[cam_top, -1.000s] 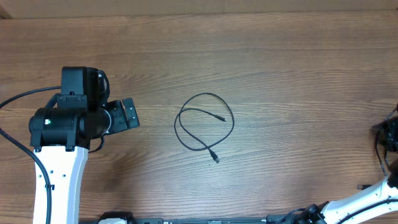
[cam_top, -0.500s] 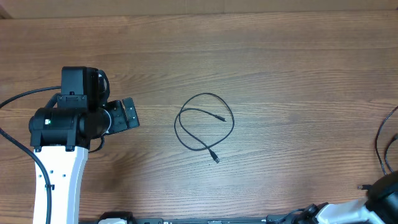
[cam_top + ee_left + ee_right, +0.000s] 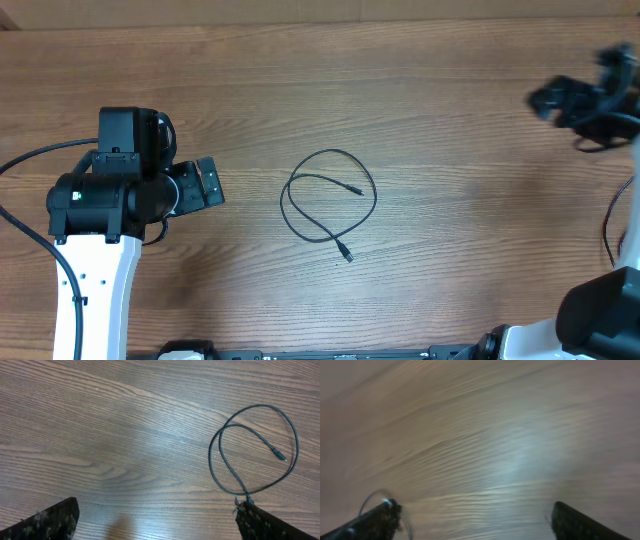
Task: Untangle cables
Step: 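Move the right gripper left toward the remaining cable at center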
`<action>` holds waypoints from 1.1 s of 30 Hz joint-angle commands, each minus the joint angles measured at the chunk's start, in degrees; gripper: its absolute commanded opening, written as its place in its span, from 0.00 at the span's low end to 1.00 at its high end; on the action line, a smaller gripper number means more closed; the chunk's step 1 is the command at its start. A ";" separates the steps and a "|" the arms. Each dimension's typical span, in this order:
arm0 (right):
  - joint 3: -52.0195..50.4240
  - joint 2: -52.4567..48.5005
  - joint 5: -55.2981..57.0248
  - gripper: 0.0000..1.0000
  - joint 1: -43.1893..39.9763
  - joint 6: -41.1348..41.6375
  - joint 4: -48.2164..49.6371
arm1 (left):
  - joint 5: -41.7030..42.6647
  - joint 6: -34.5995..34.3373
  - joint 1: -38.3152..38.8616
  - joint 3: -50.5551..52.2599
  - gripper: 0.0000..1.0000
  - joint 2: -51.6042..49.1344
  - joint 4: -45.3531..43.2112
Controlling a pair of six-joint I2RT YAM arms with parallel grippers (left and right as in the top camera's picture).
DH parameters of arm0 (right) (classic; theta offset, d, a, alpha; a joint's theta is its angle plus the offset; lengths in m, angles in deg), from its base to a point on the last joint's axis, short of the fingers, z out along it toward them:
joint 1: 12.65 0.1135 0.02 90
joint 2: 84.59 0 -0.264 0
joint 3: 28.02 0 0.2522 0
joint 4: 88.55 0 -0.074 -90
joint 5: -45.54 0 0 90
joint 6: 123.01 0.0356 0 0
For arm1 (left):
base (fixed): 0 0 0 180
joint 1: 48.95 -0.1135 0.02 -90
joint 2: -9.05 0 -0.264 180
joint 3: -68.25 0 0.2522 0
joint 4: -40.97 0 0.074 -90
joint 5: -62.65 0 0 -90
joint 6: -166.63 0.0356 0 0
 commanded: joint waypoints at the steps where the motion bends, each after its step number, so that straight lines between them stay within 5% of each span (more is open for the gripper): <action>1: 0.76 -0.13 -0.55 1.00 6.27 -7.91 0.00 | 0.17 1.07 -0.28 -0.15 1.00 -0.15 -0.07; 10: 0.76 -6.73 -0.59 1.00 21.66 -19.89 -3.69 | 0.17 1.07 -0.28 -0.15 1.00 -0.15 -0.07; 33: 0.74 -25.07 -0.55 1.00 40.81 -24.50 -1.20 | 0.17 1.07 -0.28 -0.15 1.00 -0.15 -0.07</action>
